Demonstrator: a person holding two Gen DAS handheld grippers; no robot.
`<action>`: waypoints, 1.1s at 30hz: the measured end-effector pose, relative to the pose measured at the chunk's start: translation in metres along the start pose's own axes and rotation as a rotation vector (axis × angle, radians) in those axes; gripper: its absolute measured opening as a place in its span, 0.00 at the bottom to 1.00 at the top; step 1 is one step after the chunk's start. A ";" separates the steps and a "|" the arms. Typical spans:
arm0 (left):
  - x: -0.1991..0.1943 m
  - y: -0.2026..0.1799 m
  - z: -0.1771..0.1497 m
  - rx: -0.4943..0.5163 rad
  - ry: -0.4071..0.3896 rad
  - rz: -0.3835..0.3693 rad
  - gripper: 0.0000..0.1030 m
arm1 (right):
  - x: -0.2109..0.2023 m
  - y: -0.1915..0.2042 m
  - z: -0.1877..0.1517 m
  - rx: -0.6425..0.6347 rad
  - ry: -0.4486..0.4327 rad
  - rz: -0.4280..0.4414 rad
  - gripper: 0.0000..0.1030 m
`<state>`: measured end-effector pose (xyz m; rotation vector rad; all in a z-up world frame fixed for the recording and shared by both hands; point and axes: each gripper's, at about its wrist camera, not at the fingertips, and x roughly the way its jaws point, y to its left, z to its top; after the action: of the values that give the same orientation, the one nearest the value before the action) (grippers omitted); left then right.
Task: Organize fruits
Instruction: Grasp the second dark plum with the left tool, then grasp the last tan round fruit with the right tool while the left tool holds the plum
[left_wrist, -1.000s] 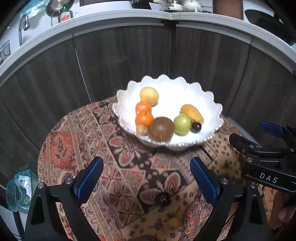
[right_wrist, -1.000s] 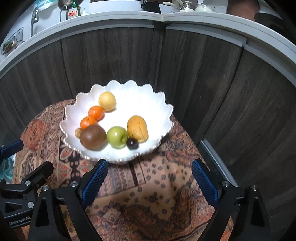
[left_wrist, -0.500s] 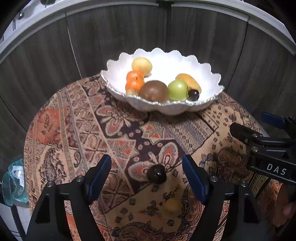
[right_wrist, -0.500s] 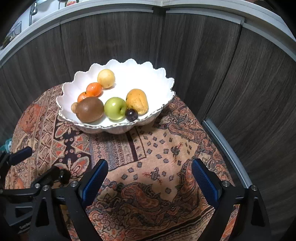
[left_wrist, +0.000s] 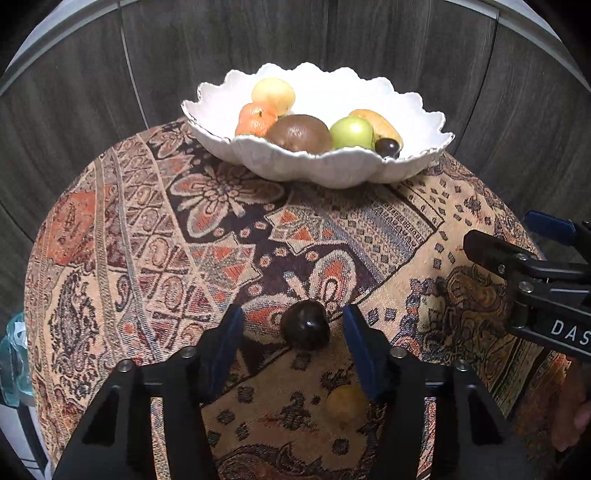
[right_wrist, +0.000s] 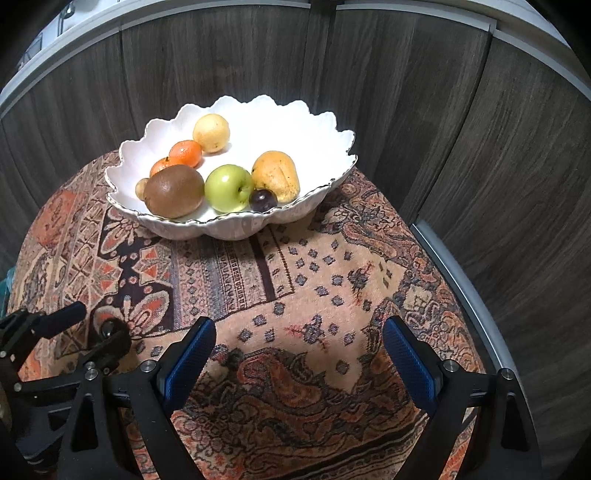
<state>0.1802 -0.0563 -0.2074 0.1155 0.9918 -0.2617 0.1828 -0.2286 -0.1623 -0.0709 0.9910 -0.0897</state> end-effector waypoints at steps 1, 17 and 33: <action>0.002 0.000 -0.001 0.000 0.004 -0.004 0.45 | 0.001 0.000 0.000 0.000 0.001 0.000 0.90; -0.004 0.003 -0.004 -0.008 0.001 -0.040 0.26 | -0.003 0.004 -0.001 -0.011 -0.007 0.017 0.90; -0.059 0.054 -0.039 -0.062 -0.037 0.046 0.26 | -0.027 0.067 -0.017 -0.124 -0.011 0.139 0.86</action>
<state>0.1321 0.0137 -0.1804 0.0770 0.9588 -0.1899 0.1570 -0.1595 -0.1561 -0.1154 0.9874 0.0997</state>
